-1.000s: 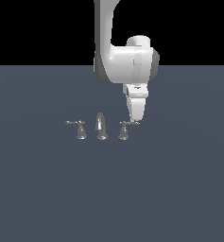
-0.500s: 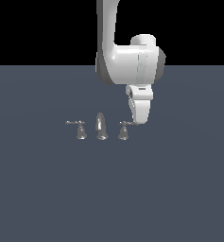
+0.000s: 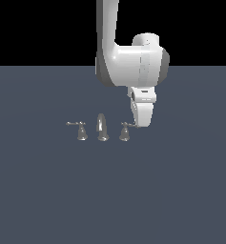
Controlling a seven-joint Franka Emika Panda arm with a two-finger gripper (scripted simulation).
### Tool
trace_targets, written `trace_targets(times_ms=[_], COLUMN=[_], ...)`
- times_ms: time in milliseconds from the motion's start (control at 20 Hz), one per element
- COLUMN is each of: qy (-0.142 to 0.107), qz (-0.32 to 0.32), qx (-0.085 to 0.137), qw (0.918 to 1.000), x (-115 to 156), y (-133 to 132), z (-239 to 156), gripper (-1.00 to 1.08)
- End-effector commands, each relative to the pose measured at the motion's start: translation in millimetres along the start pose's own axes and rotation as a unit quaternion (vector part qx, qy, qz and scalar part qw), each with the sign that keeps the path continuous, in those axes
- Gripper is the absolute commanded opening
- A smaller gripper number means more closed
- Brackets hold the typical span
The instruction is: Turn on the faucet by rotating a designated handle.
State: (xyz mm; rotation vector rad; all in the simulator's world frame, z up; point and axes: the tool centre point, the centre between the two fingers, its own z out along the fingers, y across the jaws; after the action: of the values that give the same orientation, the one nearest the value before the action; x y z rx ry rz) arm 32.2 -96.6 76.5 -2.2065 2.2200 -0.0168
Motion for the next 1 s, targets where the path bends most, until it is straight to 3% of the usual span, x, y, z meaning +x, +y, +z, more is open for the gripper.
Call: trace_targets(times_ms=[0,450,550,950], qy=[0.0,0.0,0.001,0.001], qz=[0.001,0.004,0.007,0.005], qx=[-0.005,-0.008,-0.005,-0.007], qw=[1.0,1.0,1.0,1.0], x=[-1,-5,0,-32], y=[12,42,37,56], z=[0,-1,0,-1], gripper=[-1.0,-1.0,-1.0,-1.0])
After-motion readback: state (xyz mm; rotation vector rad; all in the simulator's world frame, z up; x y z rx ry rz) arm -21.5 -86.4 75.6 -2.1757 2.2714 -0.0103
